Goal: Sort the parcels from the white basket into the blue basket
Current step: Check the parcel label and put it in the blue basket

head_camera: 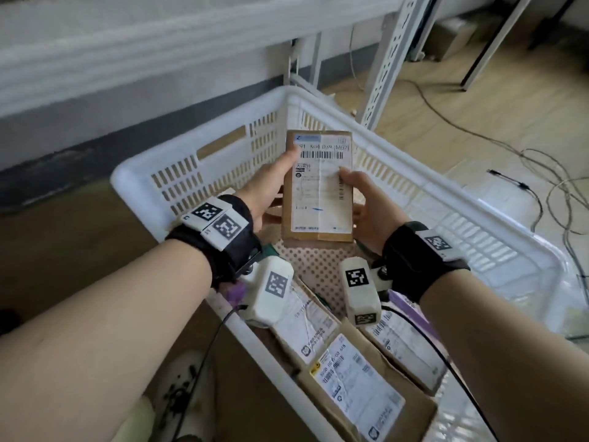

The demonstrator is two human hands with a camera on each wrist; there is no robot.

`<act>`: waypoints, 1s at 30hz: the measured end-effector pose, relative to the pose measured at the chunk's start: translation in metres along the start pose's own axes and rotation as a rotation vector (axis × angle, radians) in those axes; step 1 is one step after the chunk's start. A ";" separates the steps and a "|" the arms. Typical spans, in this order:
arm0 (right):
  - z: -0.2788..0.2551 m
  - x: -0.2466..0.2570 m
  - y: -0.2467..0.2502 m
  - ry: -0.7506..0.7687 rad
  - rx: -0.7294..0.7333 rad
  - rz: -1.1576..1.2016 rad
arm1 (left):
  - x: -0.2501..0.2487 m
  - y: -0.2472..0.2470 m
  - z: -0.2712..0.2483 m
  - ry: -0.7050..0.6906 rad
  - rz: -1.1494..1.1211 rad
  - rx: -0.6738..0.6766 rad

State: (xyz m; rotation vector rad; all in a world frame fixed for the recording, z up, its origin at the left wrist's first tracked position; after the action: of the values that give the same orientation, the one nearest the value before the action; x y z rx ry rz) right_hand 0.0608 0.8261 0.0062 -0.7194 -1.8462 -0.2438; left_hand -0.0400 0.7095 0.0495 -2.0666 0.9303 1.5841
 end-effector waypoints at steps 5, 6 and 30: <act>-0.051 0.006 -0.027 0.053 0.105 -0.014 | 0.001 0.019 -0.054 0.032 -0.075 -0.014; -0.061 0.006 -0.031 0.064 0.120 -0.028 | 0.000 0.022 -0.063 0.035 -0.079 -0.019; -0.125 0.038 -0.024 0.145 0.161 -0.007 | -0.015 0.000 -0.116 0.116 -0.303 0.076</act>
State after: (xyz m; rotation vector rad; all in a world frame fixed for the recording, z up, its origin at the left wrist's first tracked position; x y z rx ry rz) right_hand 0.1352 0.7594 0.0931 -0.5692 -1.7091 -0.1454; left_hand 0.0386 0.6388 0.0985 -2.1455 0.6633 1.2664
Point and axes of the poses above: each hand's wrist, its own z-axis towards the middle knuckle, its own y-axis out of the back of the hand, x = y × z, the point moved 7 cm from there along z, towards the middle knuckle, and after that the axes turned 1 degree about y, right-handed, at the moved point
